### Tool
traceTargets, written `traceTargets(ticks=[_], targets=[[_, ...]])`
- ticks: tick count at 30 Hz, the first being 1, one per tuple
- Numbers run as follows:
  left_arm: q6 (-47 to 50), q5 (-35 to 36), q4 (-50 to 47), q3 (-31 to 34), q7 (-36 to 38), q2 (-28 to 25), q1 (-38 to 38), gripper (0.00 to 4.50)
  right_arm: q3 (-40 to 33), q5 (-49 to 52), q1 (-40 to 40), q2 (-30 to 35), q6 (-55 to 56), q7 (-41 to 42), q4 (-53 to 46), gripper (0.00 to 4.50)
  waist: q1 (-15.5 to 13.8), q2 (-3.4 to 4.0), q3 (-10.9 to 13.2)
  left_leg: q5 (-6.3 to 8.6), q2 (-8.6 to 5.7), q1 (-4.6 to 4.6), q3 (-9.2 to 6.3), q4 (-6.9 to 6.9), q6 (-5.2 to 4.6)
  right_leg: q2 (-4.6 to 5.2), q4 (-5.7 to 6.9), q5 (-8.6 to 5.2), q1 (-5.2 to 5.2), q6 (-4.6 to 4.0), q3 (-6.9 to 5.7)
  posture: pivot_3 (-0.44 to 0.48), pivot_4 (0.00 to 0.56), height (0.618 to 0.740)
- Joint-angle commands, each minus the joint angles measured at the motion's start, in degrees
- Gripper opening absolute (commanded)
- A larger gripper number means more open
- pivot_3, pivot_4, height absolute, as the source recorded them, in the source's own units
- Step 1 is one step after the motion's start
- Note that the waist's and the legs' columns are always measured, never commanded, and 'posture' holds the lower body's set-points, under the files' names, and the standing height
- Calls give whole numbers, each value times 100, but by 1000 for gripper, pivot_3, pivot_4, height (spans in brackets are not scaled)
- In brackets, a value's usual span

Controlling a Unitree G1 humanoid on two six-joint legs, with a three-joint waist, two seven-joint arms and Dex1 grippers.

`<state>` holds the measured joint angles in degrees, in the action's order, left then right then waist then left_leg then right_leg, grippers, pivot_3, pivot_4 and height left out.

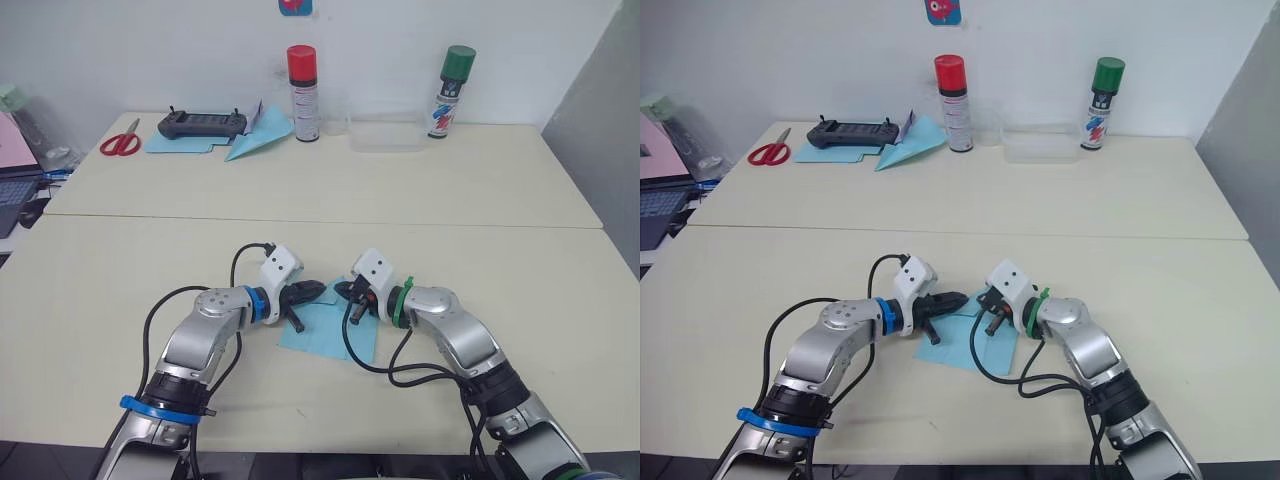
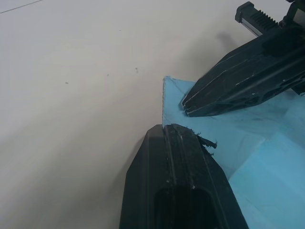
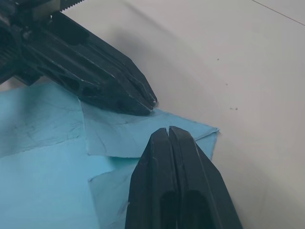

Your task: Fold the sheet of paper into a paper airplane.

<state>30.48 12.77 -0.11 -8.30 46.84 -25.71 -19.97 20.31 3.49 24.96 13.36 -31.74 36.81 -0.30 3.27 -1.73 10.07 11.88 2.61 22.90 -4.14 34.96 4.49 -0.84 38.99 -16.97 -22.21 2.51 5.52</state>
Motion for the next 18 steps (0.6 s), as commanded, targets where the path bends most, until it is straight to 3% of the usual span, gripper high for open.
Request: traceTargets(ticks=[1, 11, 18], targets=[[67, -113, 11, -58, -32, -171, 186, 46, 71, -37, -139, 82, -127, 38, 49, 0, 1, 0, -1, 0, 0, 0, 0, 0, 0, 0, 0, 0, 0, 0, 1, 0, 150, 740], [204, 153, -804, 276, 98, -852, 919, 46, 109, -57, -108, 29, -81, 55, 142, 0, 51, 2, -6, 0, 4, -8, 3, -5, 0, -1, 0, -2, 1, -2, 3, 0, 150, 740], [325, 668, -1125, 802, 69, -908, 608, 46, 109, -60, -53, 43, -38, 104, 218, 0, 47, 1, -4, 0, 4, -8, 3, -4, 0, -1, 0, -2, 1, -2, 2, 0, 150, 740]])
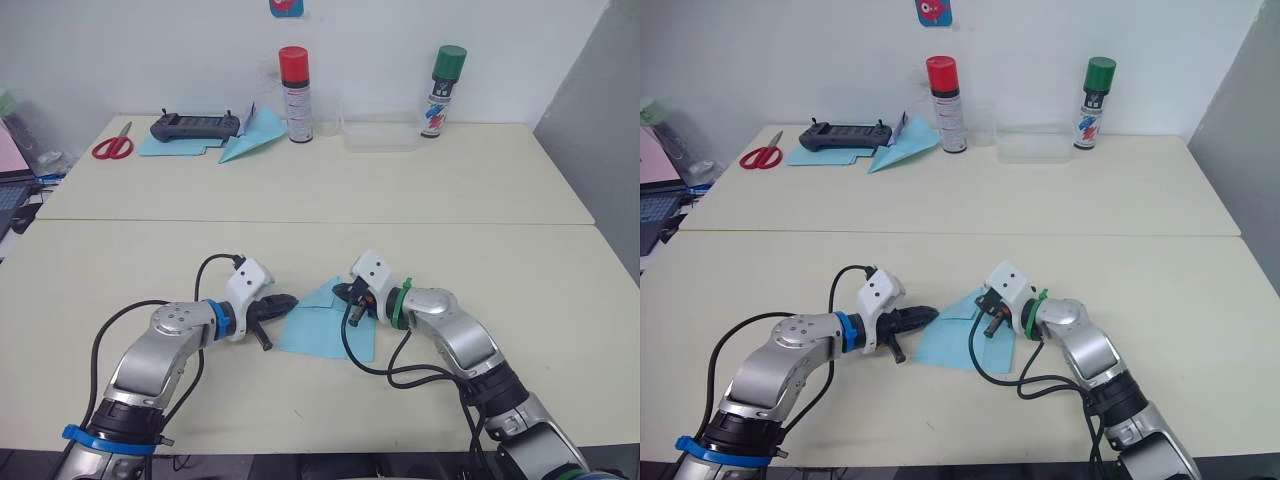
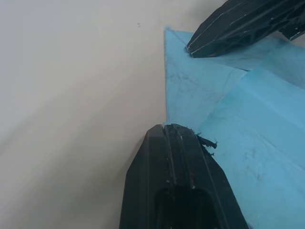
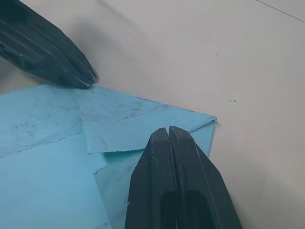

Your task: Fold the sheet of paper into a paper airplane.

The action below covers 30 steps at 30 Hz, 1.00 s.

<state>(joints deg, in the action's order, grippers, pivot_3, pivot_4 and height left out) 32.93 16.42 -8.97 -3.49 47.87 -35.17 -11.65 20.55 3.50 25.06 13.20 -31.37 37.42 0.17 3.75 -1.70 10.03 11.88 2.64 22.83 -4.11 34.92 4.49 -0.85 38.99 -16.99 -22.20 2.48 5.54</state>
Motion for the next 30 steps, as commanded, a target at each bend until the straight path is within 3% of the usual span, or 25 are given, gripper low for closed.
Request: traceTargets(ticks=[1, 5, 13, 23, 30], targets=[[116, 373, -285, 361, -40, 75, -291, 46, 87, -60, -61, 61, -72, 46, 172, 0, -5, -1, 1, 0, 0, 2, 0, 0, 0, 0, 0, 0, -1, 0, -1, 0, 150, 740], [287, 464, -339, 259, -76, 201, -576, 46, 97, -52, -39, 41, -57, 57, 194, 0, -11, -1, 1, 0, -1, 2, 0, 2, 0, 0, 0, 1, 0, 1, 0, 0, 150, 740], [70, -28, -218, -587, -74, 211, -353, 46, 20, 14, 10, -76, 24, 35, 174, 0, 11, -1, 1, 0, 0, 2, 0, 0, 0, -1, 1, 1, -2, 1, 0, 0, 150, 740], [-151, -240, 108, -754, -21, 271, -368, 46, -385, 380, 278, -762, -309, -273, 116, 0, -1, 2, 3, 0, 0, 5, -1, 1, 0, -2, 3, 1, -5, 0, 0, 0, 150, 740], [-195, -271, 148, -756, -66, 267, -402, 46, -47, 4, 220, -603, -339, -364, 376, 0, -24, 3, 5, 0, -2, 9, 0, 0, 0, 1, -2, 1, -6, 0, -1, 0, 150, 740]])
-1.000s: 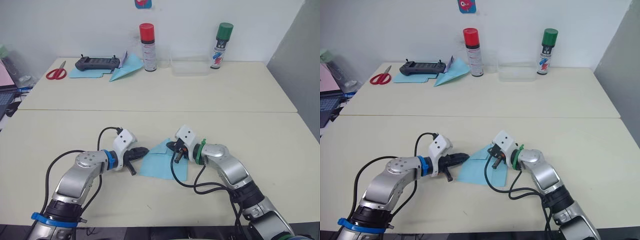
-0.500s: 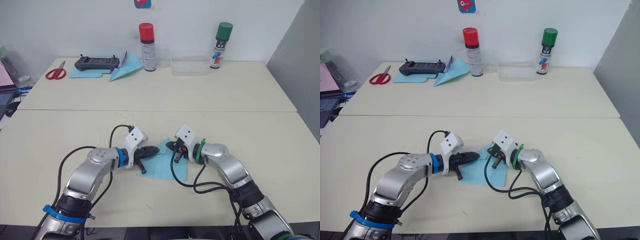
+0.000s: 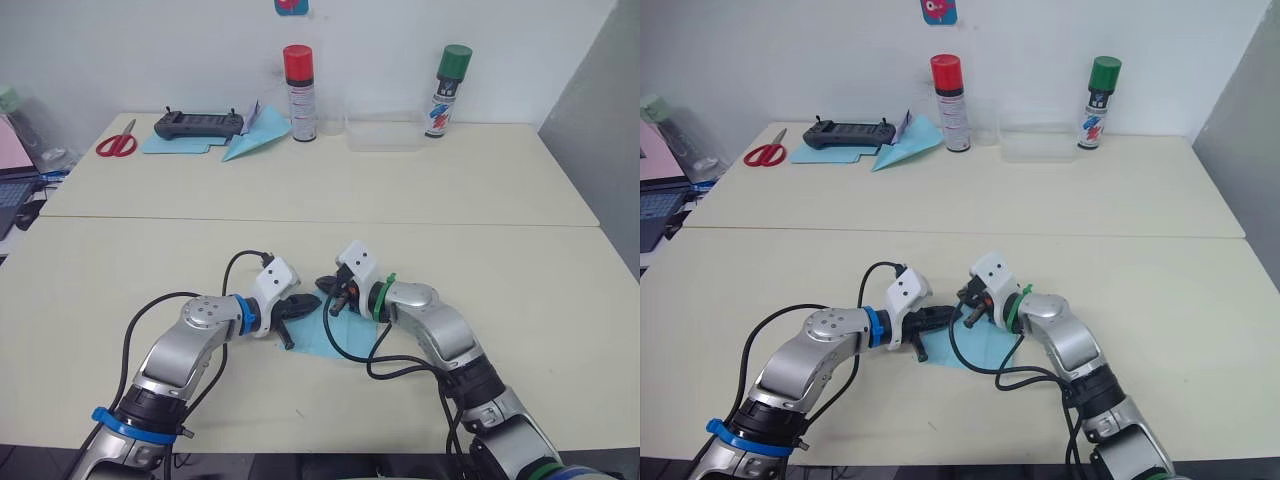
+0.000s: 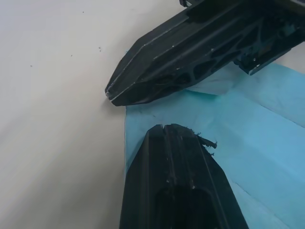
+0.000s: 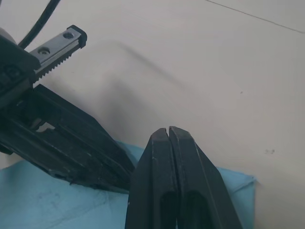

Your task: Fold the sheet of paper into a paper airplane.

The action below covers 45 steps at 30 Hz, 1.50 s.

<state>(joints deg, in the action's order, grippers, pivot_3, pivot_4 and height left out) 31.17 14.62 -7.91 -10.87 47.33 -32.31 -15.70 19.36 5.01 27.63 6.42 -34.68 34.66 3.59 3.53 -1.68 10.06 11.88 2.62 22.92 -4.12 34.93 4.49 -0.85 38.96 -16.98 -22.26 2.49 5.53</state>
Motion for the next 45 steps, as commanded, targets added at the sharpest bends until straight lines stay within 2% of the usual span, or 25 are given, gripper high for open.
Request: traceTargets(ticks=[1, 9, 16, 21, 25, 28, 32, 35, 41, 43, 45], targets=[[-28, -94, 41, -12, -16, -26, 12, 46, 59, -175, -47, 114, -32, -128, 56, 0, -5, 2, 1, 0, 0, 0, 0, 0, 0, 0, 1, 0, -1, 0, 1, 0, 150, 740], [-27, -75, 28, 12, -12, -29, 27, 46, -245, -371, -72, 461, 36, -611, 325, 0, -49, 1, 0, 0, -4, -2, 0, 4, 0, 3, 2, 0, 5, 0, 1, 0, 150, 740], [-43, -90, 89, -27, 0, 8, -58, 46, -411, -400, -97, 464, 227, -987, 560, 0, -50, 0, -1, 0, -4, -4, 0, 5, 0, 3, 2, 1, 7, 1, 1, 0, 150, 740], [-89, -122, 172, -53, 7, 49, -146, 46, -783, 8, -197, 406, 380, -909, 97, 0, -66, 0, 0, -1, -4, -3, 0, 7, 0, 3, 2, 2, 8, 3, 1, 0, 150, 740], [-110, -136, 195, -53, 23, 79, -182, 46, -1225, 405, -243, 673, -137, -688, -437, 0, -82, 3, 3, -1, -7, 3, 0, 7, 0, 4, -1, 2, 5, 4, 3, 0, 150, 740], [-127, -153, 226, -73, 58, 97, -218, 0, -1542, 869, -273, 981, -774, -361, -864, 605, -75, 8, 8, 0, -6, 4, 0, 6, 0, 4, -1, 2, 2, 3, 2, 0, 150, 740], [-165, -193, 300, -106, 108, 149, -280, 0, -1917, 1664, -366, 1364, -2077, -22, -1480, 1943, -45, 12, 10, 0, -3, 3, -1, 1, -1, 1, 0, 0, 1, 1, 1, 0, 150, 740], [-203, -219, 358, -131, 121, 186, -320, 0, -2586, 2610, -413, 1345, -3750, 19, -1799, 3034, -34, 12, 11, 0, -3, 3, -1, 0, -1, 0, 0, 0, 1, 0, 2, 0, 150, 740], [-229, -245, 362, -120, 150, 208, -292, 0, -3406, 3549, -411, 1185, -5695, -225, -1981, 3034, -31, 12, 11, 0, -4, 4, -1, 2, -1, 1, 0, 0, 1, 0, 2, 0, 150, 740], [-229, -247, 341, -118, 148, 210, -268, 0, -3319, 3798, -470, 1220, -5782, -382, -1994, 3034, -27, 13, 11, 0, -4, 4, -1, 1, -1, 0, 0, 0, 0, 0, 2, 0, 150, 740], [-224, -251, 309, -121, 135, 214, -242, 0, -3036, 3631, -525, 1159, -5782, -540, -2049, 3034, -25, 12, 11, 0, -4, 4, 0, 1, -1, 0, -1, -1, 0, 0, 3, 0, 150, 740]])
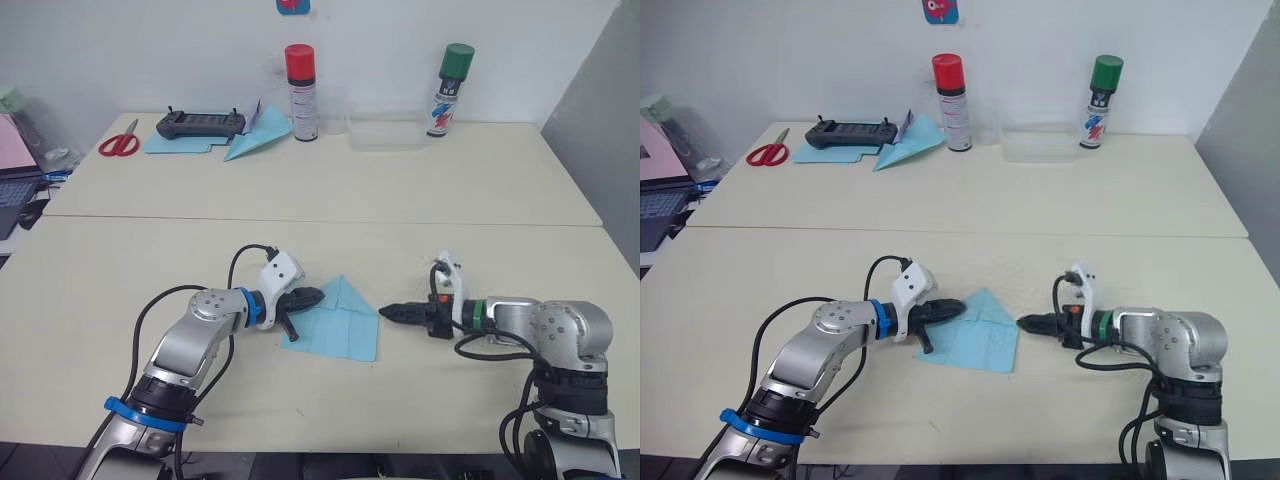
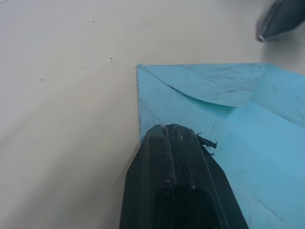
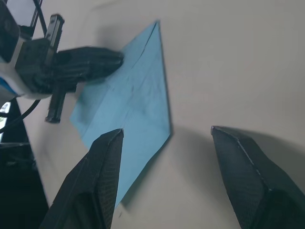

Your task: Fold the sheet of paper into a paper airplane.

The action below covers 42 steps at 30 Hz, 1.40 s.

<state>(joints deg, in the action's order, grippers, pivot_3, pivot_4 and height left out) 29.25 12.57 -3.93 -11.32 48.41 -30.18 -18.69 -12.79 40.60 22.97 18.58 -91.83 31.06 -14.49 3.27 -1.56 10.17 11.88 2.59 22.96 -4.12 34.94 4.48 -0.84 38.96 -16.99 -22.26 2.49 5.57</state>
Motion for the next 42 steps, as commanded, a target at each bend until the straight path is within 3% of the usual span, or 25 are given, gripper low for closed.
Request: traceTargets(ticks=[1, 6, 11, 19, 27, 30, 37, 42], targets=[[-31, -48, -100, -78, 22, 1, 65, 0, 286, -13, -67, -121, -66, -261, -234, 3034, 2, 0, 0, 0, 0, 0, 1, 0, 0, 0, -1, 0, 0, 0, 0, 0, 150, 740], [-8, -46, -202, -54, 7, -41, 140, 0, 514, -175, -32, -401, 68, -518, -147, 3034, 39, -3, -4, 0, 3, -5, 1, 0, 0, -2, 0, 0, 1, 0, 1, 0, 150, 740], [19, -45, -261, -35, -14, -65, 188, 0, 215, -123, 182, -902, -51, -720, 65, 3034, 86, -3, -4, 0, 6, -6, 0, -1, 0, -6, 2, 0, 1, 0, 0, 0, 150, 740], [29, -48, -297, -47, -27, -53, 207, 0, 95, 68, 241, -1079, -67, -850, 176, 3034, 100, -2, -3, 0, 5, -3, 0, -4, 0, -5, 0, 0, -1, 0, 0, 0, 150, 740], [-18, -76, -233, -49, -22, -32, 163, 0, -508, 538, 442, -1461, -67, -1385, 521, 3034, 142, 1, -1, 0, 5, 0, 1, -5, 0, -5, 0, 0, -3, 0, 1, 0, 150, 740], [-22, -80, -225, -41, -27, -24, 161, 0, -466, 657, 436, -1449, -67, -1506, 527, 2504, 142, 2, 0, 0, 5, 2, 1, -5, 0, -4, -2, 0, -4, 0, 1, 0, 150, 740], [-29, -90, -203, -38, -23, -19, 137, 0, -542, 722, 434, -1551, -67, -1781, 554, 99, 142, 3, 1, 0, 5, 3, 1, -5, 0, -5, -2, 0, -5, 0, 1, 0, 150, 740], [-25, -88, -178, -51, -9, 8, 66, 0, -541, 639, 453, -1537, -67, -1823, 534, 41, 141, 4, 2, 0, 5, 3, 1, -5, 0, -4, -2, 0, -5, 0, 1, 0, 150, 740]])
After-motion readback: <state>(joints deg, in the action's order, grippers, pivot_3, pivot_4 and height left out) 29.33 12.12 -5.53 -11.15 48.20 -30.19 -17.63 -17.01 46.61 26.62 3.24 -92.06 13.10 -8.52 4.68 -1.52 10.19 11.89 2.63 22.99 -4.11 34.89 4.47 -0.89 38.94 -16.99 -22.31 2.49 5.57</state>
